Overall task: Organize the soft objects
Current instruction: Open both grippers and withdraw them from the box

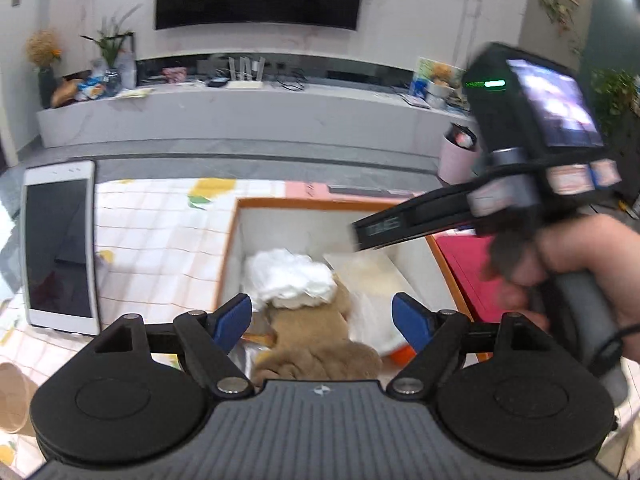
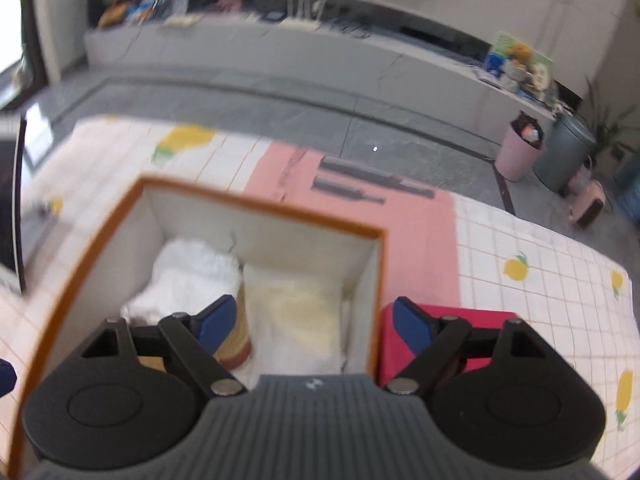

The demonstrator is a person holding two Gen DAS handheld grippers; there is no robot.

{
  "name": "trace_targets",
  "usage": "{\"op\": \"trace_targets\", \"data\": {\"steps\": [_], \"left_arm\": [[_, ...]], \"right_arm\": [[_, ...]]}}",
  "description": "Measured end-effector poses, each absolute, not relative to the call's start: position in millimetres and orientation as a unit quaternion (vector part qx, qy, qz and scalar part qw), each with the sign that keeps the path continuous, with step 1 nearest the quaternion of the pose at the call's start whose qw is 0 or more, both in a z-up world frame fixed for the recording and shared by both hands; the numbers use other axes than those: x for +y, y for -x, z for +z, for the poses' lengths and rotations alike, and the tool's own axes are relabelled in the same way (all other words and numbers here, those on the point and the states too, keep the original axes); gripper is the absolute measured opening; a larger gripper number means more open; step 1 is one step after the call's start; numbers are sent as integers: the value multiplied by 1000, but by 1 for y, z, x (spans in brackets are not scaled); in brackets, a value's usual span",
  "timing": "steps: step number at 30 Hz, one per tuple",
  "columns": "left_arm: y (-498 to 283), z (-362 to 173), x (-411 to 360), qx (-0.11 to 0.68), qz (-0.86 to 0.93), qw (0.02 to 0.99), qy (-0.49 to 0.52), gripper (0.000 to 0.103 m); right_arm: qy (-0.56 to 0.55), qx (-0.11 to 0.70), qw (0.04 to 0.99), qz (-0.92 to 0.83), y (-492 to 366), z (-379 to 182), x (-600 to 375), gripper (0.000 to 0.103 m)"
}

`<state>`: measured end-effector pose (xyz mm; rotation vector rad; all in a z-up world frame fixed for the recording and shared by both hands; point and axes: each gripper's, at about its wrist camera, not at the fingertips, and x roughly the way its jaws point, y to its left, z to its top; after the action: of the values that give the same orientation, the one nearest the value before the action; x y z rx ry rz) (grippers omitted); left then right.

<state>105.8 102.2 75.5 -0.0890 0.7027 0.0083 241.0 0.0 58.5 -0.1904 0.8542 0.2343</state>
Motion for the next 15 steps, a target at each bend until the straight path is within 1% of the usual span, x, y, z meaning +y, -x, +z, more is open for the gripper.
{"op": "trace_targets", "data": {"steps": [3,8,12,15], "left_arm": [[-99,87,97,329,22,944,27,94],[-67,97,80,263,25,964,28,94],[-41,102,63,217,6,975,42,95],[-21,108,49,173,24,984,41,95]], "right_arm": [[72,385,913,112,-226,80,-16,84],[39,272,953,129,-163,113,-60,88],[49,199,971,122,-110,122,-92,89],[48,181,977,105,-79,122,-114,91]]}}
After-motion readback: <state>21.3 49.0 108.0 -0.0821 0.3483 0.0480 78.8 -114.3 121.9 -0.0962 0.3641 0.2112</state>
